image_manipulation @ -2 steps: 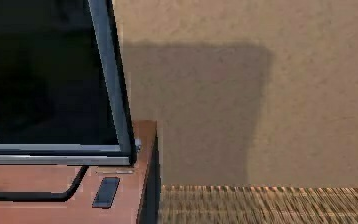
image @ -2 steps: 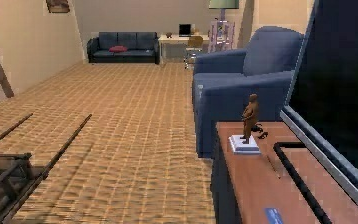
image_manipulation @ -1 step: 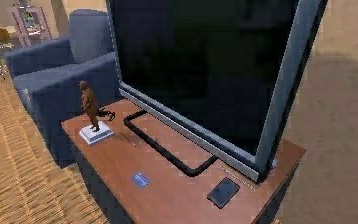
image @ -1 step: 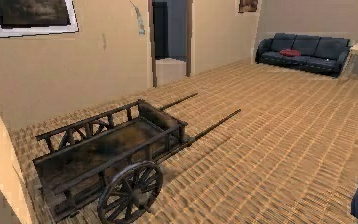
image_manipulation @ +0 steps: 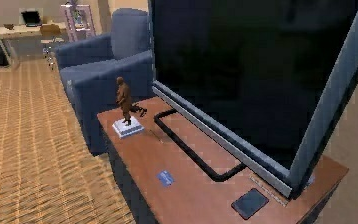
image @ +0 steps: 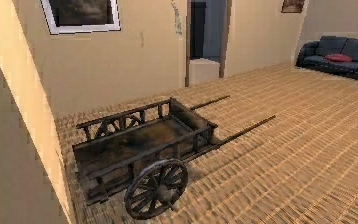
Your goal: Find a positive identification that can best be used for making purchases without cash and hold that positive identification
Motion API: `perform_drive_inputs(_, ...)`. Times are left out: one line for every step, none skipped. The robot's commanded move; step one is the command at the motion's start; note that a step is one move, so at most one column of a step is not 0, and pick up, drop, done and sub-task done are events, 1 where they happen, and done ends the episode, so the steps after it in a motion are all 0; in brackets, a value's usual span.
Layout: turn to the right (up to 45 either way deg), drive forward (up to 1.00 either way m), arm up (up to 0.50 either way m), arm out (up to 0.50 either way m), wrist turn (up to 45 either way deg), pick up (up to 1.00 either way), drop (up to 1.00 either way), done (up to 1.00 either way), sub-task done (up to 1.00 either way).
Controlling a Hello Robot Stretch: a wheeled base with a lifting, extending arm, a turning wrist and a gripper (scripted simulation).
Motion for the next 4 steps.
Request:
perform_drive_inputs(42.0,0.00,0.00,0.00,0.0,0.00,0.00,0.00,0.00)
perform_drive_inputs(3.0,0.00,0.00,0.00,0.0,0.00,0.00,0.00,0.00)
perform_drive_inputs(0.0,0.25,0.00,0.00,0.0,0.00,0.00,0.00,0.00)
perform_drive_inputs(-21.0,0.00,0.00,0.00,0.0,0.00,0.00,0.00,0.00)
